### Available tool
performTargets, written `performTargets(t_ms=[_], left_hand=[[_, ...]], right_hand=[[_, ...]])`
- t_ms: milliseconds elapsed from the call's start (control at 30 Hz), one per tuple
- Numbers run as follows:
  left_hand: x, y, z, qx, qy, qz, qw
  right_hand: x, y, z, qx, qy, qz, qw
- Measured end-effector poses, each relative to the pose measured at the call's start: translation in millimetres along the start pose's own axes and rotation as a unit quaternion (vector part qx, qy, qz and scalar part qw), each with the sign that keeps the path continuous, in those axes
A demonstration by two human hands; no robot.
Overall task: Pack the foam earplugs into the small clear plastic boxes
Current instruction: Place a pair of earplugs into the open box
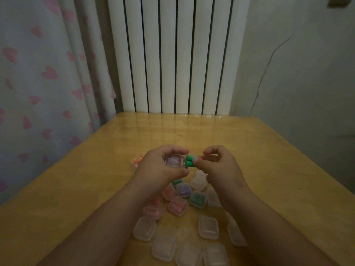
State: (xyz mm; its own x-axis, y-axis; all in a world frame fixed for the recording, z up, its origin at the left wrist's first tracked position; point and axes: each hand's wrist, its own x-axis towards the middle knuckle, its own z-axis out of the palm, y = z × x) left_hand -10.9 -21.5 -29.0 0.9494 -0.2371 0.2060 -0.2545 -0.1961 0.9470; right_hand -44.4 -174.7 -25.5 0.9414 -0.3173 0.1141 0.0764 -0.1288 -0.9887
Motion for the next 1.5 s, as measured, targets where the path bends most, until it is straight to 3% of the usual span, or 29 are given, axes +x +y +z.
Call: performTargets(t_ms=[133,300,367,500,700,900,1033,1133,1267,1500], left_hand=[[-0.4,-0.2,-1.1,-0.002,-0.005,0.011,1.0],[1.7,8.6,-1.9,-0.232,0.008,-0.054,0.971],[3.1,7.5,-2.5,-0.254,-0.008,-0.051,0.966],[0.7,2.5,-2.2,-0.15,-0.03,0.0,0.988],[4.8,-0.2,-4.8,-0.1,0.022,0.008,0.995],[5.5,-0.3,-5.8,-0.074,0.037,0.041,0.996],[12.8,-2.5,-14.0,-0.03,0.172,0.037,0.984],[16.6,-7.9,-18.7,0.03,0.221,0.025,0.974],[19.0,-12.1,-22.5,0.092,0.228,0.011,0.969],[22.7,-14.7,-33.5,0.178,0.2,0.011,0.963]], right_hand=[[1.6,-1.5,-0.4,0.04,-0.025,0.052,0.998],[1.0,-3.7,0.5,0.093,-0.015,0.053,0.994],[0.9,-2.6,1.0,0.079,-0.009,0.039,0.996],[-1.0,-0.9,1.8,0.077,-0.023,0.021,0.997],[-0.4,1.5,5.5,0.111,-0.059,0.014,0.992],[-2.3,0.5,3.0,-0.022,-0.019,-0.01,1.0],[0.1,-2.3,-3.4,-0.113,-0.003,-0.036,0.993],[-1.9,-1.5,-1.0,-0.191,-0.066,0.015,0.979],[-5.3,1.3,3.0,-0.215,-0.078,0.036,0.973],[3.2,6.9,3.6,-0.274,-0.01,-0.077,0.959]])
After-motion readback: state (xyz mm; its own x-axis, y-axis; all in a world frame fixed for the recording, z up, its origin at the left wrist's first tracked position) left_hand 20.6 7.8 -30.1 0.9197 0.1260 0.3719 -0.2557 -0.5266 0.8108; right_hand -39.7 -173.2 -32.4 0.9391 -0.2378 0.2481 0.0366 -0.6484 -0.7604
